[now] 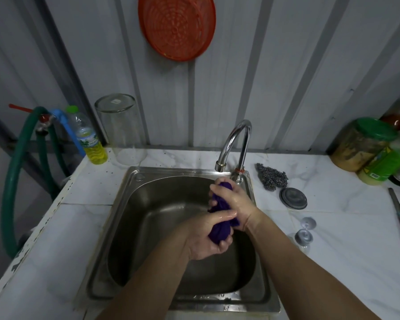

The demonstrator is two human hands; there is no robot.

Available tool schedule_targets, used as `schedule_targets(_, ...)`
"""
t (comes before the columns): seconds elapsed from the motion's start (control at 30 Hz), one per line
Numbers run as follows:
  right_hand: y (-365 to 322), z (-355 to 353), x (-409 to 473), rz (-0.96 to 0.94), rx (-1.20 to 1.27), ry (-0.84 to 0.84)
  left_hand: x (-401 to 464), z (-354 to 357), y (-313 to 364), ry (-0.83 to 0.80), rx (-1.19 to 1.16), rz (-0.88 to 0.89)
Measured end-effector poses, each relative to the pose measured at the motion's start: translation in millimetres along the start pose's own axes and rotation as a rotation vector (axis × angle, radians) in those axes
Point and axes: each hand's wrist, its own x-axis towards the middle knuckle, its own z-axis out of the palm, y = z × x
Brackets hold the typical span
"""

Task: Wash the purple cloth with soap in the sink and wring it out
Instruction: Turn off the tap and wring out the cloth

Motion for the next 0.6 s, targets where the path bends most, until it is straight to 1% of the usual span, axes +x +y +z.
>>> schedule_targets(0.07, -3, 6, -1, -0.057, -0.153, 0.077, 7, 0, 1, 0.125, 0.200, 0.042)
schedule_targets(0.13, -2, 12, 0, -0.114, -0.301, 0.179, 15, 1, 4, 0.321, 0.448, 0.086)
schedule_targets(0.2, 1, 16, 4, -0.140, -0.371, 0.300, 24, 1, 4, 0.471, 0.710, 0.148)
schedule_targets(0.27, 6, 18, 10, -0.137, -0.412, 0.398, 31, -1, 3, 0.527, 0.889, 0.219)
schedule_targets(0.33, 8, 17, 16, -0.110, -0.438, 0.464, 38, -3, 3, 0.555, 0.968, 0.258)
schedule_targets(0.43, 11, 14, 24, -0.087, -0.527, 0.529, 48, -7, 1, 0.599, 1.068, 0.277)
schedule_targets(0.6, 21, 10, 27, -0.097, -0.671, 0.606, 52, -11, -13, 0.690, 1.291, 0.409)
